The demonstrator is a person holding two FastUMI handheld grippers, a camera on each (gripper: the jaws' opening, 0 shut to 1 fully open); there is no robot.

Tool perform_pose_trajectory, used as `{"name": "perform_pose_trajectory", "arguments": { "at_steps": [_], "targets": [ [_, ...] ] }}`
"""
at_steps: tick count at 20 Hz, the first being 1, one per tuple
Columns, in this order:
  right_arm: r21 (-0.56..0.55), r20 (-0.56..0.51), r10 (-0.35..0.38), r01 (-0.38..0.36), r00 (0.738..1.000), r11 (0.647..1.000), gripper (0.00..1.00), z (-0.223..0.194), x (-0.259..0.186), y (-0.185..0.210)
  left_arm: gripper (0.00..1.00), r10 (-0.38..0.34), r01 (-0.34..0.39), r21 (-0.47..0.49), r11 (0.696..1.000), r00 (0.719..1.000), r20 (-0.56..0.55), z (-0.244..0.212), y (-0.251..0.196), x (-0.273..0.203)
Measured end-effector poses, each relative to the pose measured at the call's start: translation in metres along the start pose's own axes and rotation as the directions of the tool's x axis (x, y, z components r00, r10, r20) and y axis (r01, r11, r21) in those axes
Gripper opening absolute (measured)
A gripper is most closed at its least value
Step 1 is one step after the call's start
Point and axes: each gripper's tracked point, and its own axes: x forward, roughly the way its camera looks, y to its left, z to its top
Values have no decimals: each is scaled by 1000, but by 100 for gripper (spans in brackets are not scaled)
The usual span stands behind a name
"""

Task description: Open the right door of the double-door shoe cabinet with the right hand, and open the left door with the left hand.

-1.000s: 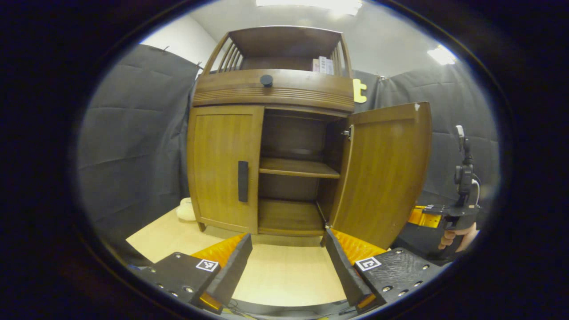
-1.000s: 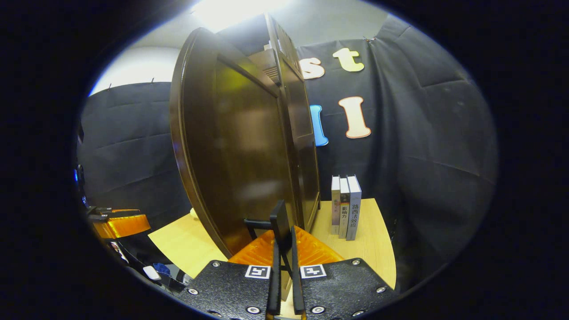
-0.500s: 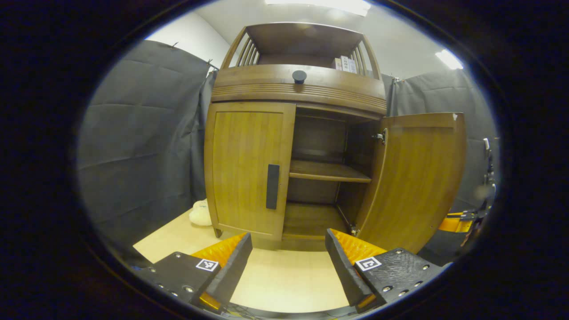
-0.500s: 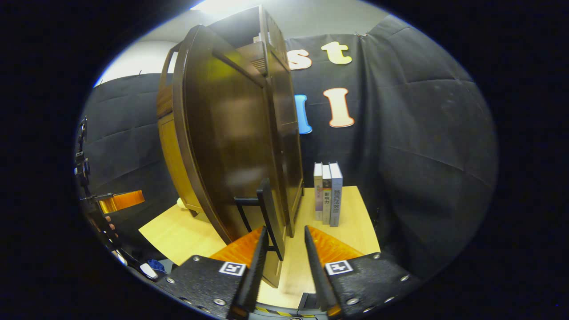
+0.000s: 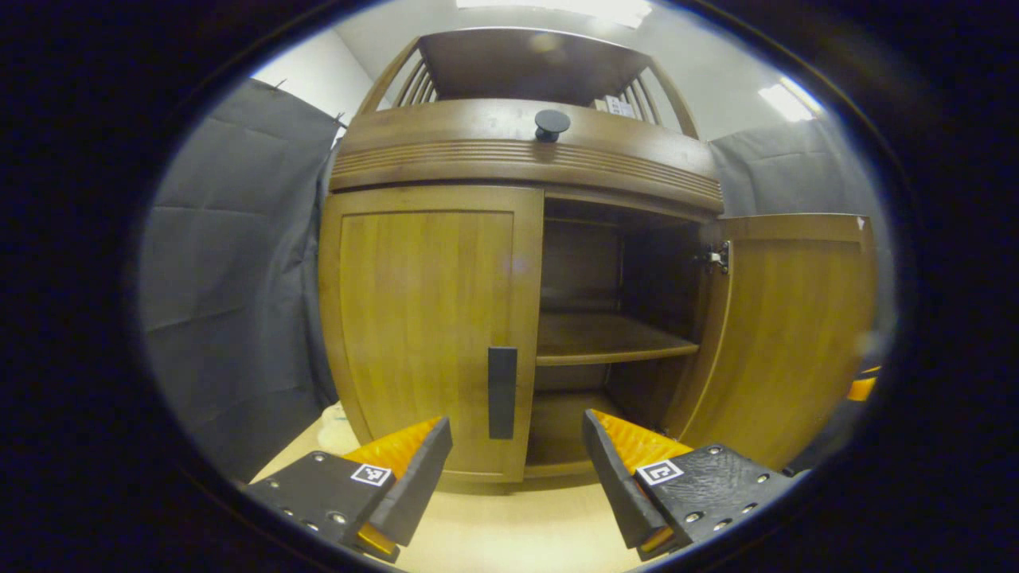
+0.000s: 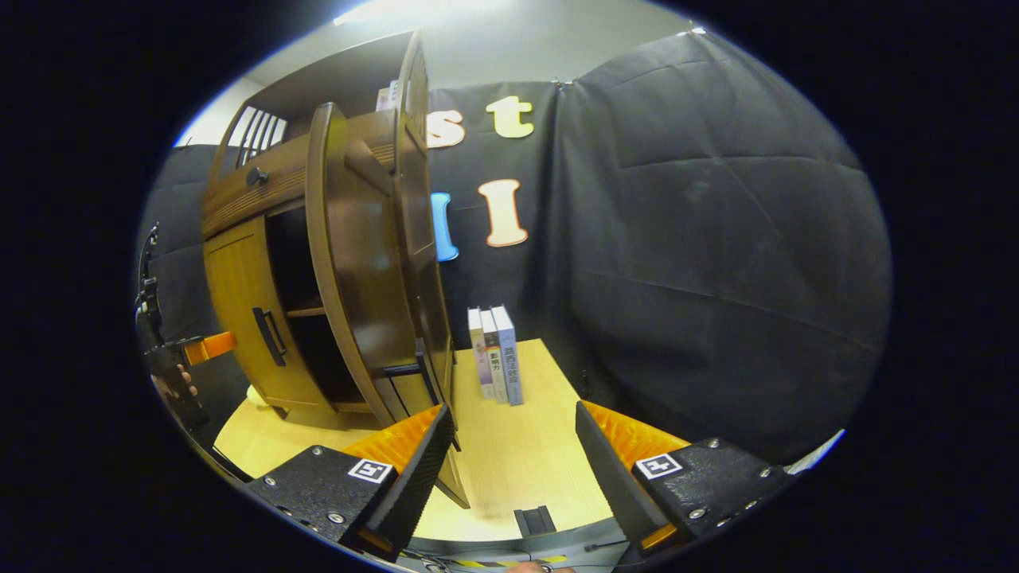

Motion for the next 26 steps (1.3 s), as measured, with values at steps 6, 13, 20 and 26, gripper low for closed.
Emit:
{"name": "perform_pose_trajectory", "arguments": {
  "at_steps": [6, 13, 20, 26],
  "targets": [
    [65, 1, -135, 134, 991, 989, 95, -7, -42, 9, 100, -25, 24, 11, 1000, 1000, 8, -10, 12, 39],
    [123, 19, -266, 261, 964, 957, 91, -16, -74, 23, 80, -81, 81, -18, 997, 997, -16, -36, 15, 91],
    [163, 4, -308, 304, 951, 939, 91, -31, -81, 43, 51, -87, 84, -79, 993, 996, -34, -40, -6, 116],
    [164, 12, -271, 266, 962, 950, 91, -29, -72, 67, 15, -97, 95, -50, 994, 995, -27, -42, -3, 110]
  ]
}}
